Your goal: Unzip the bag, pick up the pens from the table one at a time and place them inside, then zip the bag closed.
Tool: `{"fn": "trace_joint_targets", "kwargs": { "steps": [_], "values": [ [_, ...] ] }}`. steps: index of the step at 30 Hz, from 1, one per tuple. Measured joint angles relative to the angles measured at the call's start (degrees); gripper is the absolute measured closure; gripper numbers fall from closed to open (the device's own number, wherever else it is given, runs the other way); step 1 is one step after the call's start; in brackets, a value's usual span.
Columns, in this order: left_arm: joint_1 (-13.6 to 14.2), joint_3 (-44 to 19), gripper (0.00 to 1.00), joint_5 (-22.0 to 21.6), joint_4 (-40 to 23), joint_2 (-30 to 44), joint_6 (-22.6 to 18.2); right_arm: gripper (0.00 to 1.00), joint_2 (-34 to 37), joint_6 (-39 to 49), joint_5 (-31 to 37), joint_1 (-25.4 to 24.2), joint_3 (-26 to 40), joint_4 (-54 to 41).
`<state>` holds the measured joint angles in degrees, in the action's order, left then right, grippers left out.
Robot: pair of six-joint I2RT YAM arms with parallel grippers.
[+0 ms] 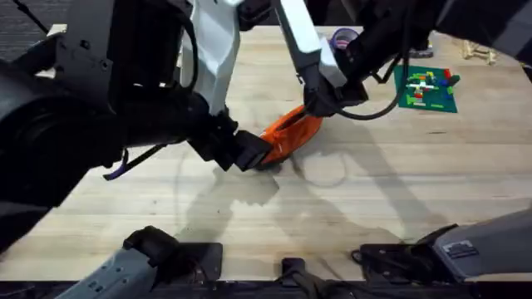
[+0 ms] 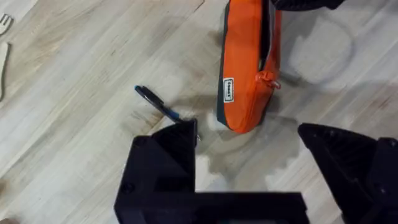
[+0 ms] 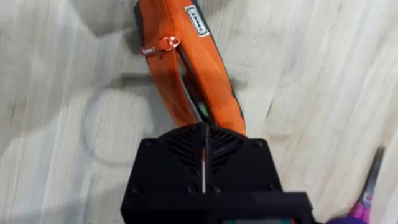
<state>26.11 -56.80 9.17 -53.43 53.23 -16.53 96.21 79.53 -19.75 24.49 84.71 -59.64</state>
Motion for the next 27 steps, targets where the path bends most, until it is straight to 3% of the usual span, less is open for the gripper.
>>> {"fn": "trace_joint_targets", "kwargs": {
  "steps": [27],
  "values": [
    [0.0, 0.0, 0.007, 0.0, -0.01, 0.0, 0.0, 0.971, 6.27, 0.42, -0.01, 1.01, 0.01, 3.28]
  ]
}}
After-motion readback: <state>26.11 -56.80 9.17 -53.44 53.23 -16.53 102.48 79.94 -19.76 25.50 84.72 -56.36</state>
